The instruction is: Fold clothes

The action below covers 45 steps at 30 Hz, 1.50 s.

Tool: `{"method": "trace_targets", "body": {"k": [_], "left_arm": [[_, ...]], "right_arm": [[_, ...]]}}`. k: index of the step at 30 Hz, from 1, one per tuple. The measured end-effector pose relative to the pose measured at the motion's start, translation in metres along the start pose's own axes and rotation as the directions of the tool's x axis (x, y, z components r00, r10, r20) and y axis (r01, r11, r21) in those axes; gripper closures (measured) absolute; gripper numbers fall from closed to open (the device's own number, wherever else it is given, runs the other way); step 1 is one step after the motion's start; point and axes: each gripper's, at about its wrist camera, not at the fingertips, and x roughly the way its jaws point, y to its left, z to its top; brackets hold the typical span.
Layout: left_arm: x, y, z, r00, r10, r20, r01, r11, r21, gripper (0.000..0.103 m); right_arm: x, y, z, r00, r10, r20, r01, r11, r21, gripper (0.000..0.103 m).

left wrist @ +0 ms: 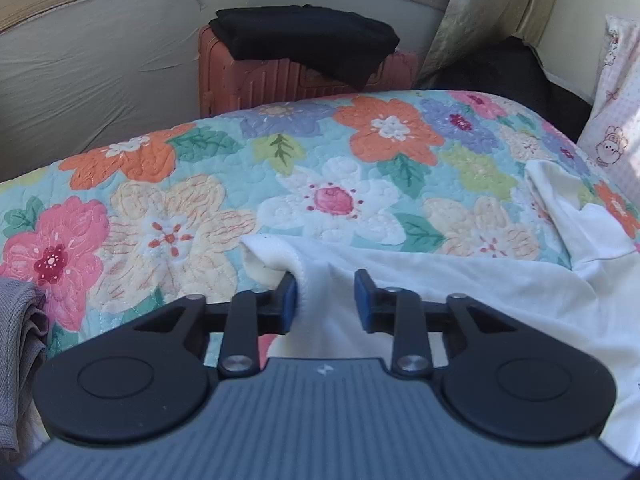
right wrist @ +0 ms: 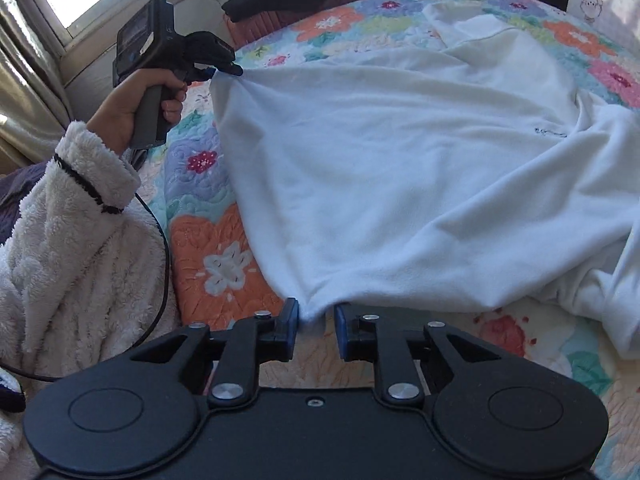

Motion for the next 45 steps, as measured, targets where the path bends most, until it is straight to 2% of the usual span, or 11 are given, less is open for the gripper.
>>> {"method": "trace_targets", "body": {"k": [8, 10, 16, 23, 26, 31, 35, 37, 39, 41, 45], "left_arm": [[-0.038, -0.074, -0.024, 0.978, -0.199, 0.061, 0.181, 0.958, 0.220, 0.054], [-0.040, -0.092, -0.029, 0.964, -0.264, 0.023, 0.250, 0.937, 0.242, 0.052], [-0.027, -0.157, -0.022, 0.865, -0.461, -0.198, 0.497, 0.842, 0.210, 0.052], [0.006, -0.279, 0.014, 0.813, -0.520, -0.263, 0.582, 0.694, 0.424, 0.054], [0.029, -0.321, 0.015, 0.845, -0.454, -0.282, 0.532, 0.668, 0.520, 0.052], [0.081, -0.343, 0.027, 0.846, -0.427, -0.320, 0.532, 0.728, 0.434, 0.045], [0.160, -0.342, 0.042, 0.849, -0.350, -0.396, 0.475, 0.835, 0.279, 0.036], [0.189, -0.337, 0.043, 0.825, -0.363, -0.432, 0.478, 0.857, 0.193, 0.036], [0.208, -0.331, 0.038, 0.776, -0.421, -0.469, 0.524, 0.845, 0.108, 0.033], [0.206, -0.330, 0.032, 0.765, -0.464, -0.446, 0.572, 0.808, 0.140, 0.024], [0.199, -0.343, 0.014, 0.801, -0.436, -0.410, 0.583, 0.723, 0.371, 0.022]], "right_arm": [[-0.049, -0.068, 0.004, 0.974, -0.130, 0.186, 0.096, 0.978, 0.183, 0.061], [-0.052, -0.087, 0.006, 0.957, -0.223, 0.183, 0.181, 0.958, 0.221, 0.046], [-0.049, -0.152, 0.033, 0.872, -0.483, 0.075, 0.454, 0.858, 0.242, 0.043], [-0.044, -0.230, 0.074, 0.897, -0.414, 0.154, 0.347, 0.877, 0.332, 0.044], [-0.022, -0.257, 0.080, 0.935, -0.332, 0.127, 0.276, 0.903, 0.330, 0.043], [-0.012, -0.307, 0.073, 0.950, -0.286, 0.125, 0.199, 0.862, 0.466, 0.043], [-0.022, -0.345, 0.075, 0.961, -0.207, 0.185, 0.067, 0.819, 0.570, 0.042], [-0.014, -0.364, 0.082, 0.971, -0.132, 0.200, -0.024, 0.778, 0.627, 0.041], [0.001, -0.377, 0.087, 0.978, -0.041, 0.204, -0.108, 0.737, 0.667, 0.041], [0.018, -0.375, 0.092, 0.985, -0.049, 0.165, -0.072, 0.753, 0.654, 0.041], [0.039, -0.359, 0.095, 0.983, -0.110, 0.147, 0.010, 0.832, 0.554, 0.039]]}}
